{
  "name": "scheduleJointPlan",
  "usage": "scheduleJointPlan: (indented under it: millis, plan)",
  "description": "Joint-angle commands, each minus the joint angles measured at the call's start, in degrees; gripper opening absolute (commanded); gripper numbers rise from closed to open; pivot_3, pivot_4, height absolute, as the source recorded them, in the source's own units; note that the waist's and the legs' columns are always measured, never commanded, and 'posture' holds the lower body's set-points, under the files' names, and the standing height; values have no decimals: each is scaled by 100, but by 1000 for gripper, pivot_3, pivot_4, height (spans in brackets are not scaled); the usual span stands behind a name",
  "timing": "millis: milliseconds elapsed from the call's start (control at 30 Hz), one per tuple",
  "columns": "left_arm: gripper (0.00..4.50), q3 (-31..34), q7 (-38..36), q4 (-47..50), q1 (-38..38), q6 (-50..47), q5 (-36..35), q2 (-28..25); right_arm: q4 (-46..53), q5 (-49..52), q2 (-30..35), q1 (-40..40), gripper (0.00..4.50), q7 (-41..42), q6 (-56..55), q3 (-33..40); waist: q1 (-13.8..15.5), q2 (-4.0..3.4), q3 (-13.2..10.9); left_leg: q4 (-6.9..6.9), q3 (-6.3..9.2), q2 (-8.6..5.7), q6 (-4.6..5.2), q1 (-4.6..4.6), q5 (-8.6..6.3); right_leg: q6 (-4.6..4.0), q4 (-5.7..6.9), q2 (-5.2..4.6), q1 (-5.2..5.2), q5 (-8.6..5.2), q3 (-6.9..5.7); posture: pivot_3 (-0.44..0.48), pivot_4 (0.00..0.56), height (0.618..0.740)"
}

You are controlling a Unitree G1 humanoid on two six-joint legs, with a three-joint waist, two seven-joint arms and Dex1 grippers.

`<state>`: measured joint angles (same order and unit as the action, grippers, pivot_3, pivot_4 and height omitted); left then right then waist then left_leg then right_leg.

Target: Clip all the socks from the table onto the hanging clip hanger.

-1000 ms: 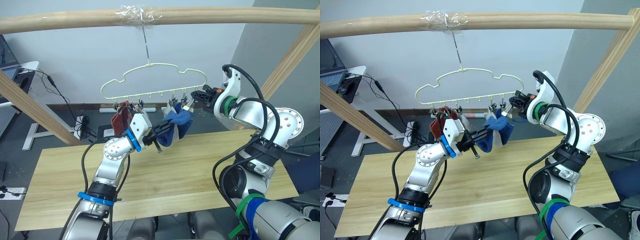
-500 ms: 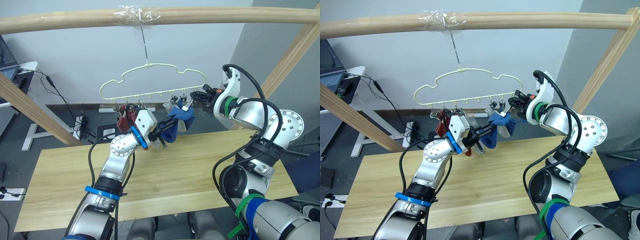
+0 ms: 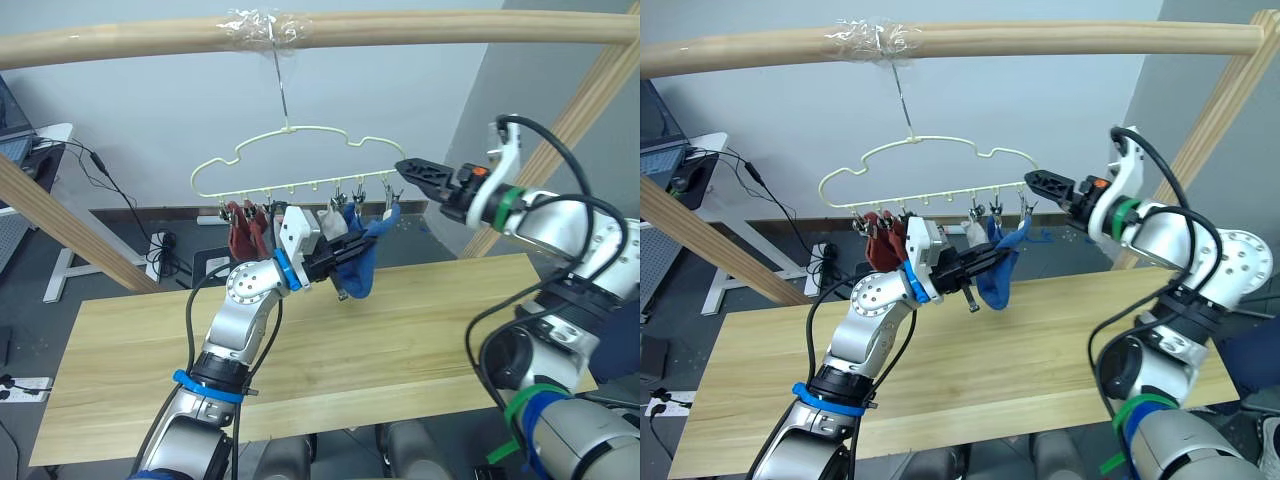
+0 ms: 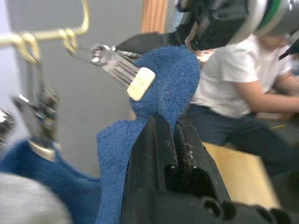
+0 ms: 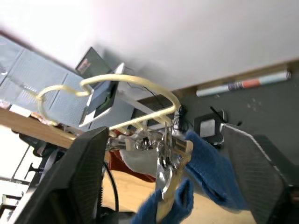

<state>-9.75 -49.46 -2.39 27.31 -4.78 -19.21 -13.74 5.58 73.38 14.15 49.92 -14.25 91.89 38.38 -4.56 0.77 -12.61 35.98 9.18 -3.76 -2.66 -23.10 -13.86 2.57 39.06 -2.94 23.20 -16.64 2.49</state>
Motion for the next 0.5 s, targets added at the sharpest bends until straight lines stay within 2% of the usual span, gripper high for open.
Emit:
scheduleJointPlan:
  millis: [33, 200, 267, 333, 400, 500]
  plan:
    - [504, -25, -53, 399, 17, -772, -514, 117, 446, 73, 288, -258, 4043, 465, -263, -392, -29, -2, -1, 0, -1, 0, 0, 0, 0, 0, 0, 0, 0, 0, 1, -47, 231, 740]
    - [1821, -49, -220, 225, -27, -1492, -681, 46, 908, -164, 511, -954, 4043, 752, -757, -839, -45, -4, -3, 2, -5, 19, 0, 6, 0, 0, 6, 17, 0, 1, 3, -53, 229, 740]
    - [2421, -11, -172, 31, -24, -1391, -500, -4, 1229, -432, 776, -1309, 4043, 1029, -980, -1183, -29, -5, -3, 2, -2, 23, -1, 5, 0, -2, 5, 37, -1, 2, 3, -53, 229, 740]
    - [2942, 88, -18, -342, 3, -927, -100, -185, 1834, -947, 1322, -1953, 4043, 1727, -1428, -1822, -16, -4, -4, 3, -3, 21, -1, 4, 0, -2, 3, 38, -1, 2, 5, -56, 230, 740]
    - [2942, 239, 16, -651, 18, -696, 96, -436, 2419, -1800, 2095, -2729, 4043, 2647, -2320, -2586, -2, -5, -6, 2, -2, 20, -1, 2, 0, -1, -3, 38, -1, 2, 4, -50, 229, 740]
    - [2942, 484, -2, -946, -94, -465, 311, -970, 2703, -2566, 2727, -3772, 4043, 3619, -3434, -2980, -16, 5, -12, -1, 0, 25, -3, 2, -1, 3, -11, 44, 0, -1, 1, -29, 227, 740]
